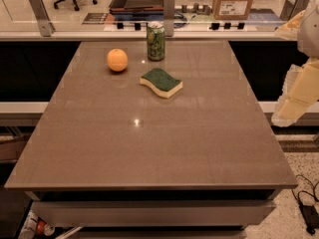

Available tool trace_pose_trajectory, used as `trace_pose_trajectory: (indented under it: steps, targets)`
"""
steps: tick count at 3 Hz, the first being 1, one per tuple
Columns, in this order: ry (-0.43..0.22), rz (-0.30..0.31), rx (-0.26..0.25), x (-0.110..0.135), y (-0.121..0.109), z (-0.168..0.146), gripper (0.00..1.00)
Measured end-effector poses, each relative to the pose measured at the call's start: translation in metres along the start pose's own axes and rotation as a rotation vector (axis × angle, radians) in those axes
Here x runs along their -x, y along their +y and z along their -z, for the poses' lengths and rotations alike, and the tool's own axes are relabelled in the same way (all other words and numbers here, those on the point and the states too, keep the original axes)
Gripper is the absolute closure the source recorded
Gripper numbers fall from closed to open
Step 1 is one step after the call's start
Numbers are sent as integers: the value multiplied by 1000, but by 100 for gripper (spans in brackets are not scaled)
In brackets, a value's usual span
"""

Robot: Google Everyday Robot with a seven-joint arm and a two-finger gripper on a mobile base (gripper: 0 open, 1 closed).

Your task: Pick green can

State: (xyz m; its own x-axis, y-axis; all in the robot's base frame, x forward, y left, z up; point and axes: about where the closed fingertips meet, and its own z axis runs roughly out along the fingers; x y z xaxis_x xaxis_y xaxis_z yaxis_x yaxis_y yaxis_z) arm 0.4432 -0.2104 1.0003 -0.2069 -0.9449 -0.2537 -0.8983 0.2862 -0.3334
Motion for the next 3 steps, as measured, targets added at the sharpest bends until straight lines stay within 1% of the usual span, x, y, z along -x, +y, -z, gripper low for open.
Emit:
trace_pose_trajectory:
  steps: [1,2,3]
  targets:
    - [-68,-32,-14,6,-14,-7,0]
    - [-168,-82,-32,17,-29,-20,0]
    - [-257,-152,-89,33,-43,-32,0]
